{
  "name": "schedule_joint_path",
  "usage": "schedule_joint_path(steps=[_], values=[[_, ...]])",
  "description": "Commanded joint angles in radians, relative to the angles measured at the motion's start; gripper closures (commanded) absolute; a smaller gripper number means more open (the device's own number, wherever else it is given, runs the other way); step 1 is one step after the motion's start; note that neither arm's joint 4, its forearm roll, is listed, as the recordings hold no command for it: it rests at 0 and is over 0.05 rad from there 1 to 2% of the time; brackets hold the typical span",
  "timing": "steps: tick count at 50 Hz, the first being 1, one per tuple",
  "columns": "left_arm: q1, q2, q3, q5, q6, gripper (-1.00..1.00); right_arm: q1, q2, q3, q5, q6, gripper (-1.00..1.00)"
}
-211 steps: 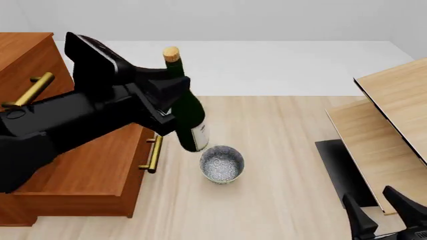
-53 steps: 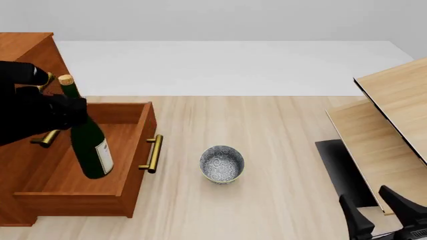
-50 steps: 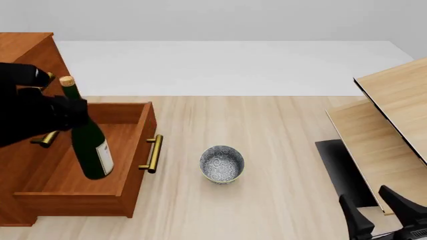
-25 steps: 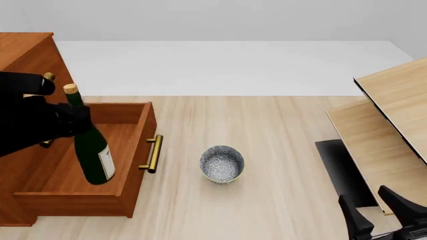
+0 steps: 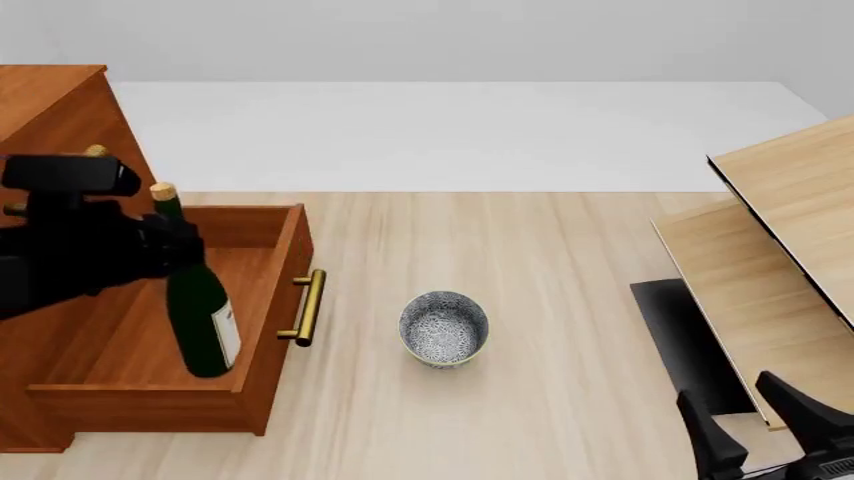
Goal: Put the wine bottle in the bottom drawer of the cabinet.
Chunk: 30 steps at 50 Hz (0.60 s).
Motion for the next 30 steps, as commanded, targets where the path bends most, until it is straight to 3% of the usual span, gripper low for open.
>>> schedule_joint_path(steps=[1, 11, 30], values=[[-0.011, 0.027, 0.003, -0.007, 0.001, 1.0, -0.001, -0.005, 0.0, 0.004, 0.001, -1.0], [-0.01, 0.027, 0.005, -0.005, 0.018, 1.0, -0.002, 0.002, 0.0, -0.004, 0.001, -1.0], [-0.033, 0.065, 0.02, -0.02, -0.017, 1.0, -0.001, 0.008, 0.0, -0.008, -0.001, -1.0]])
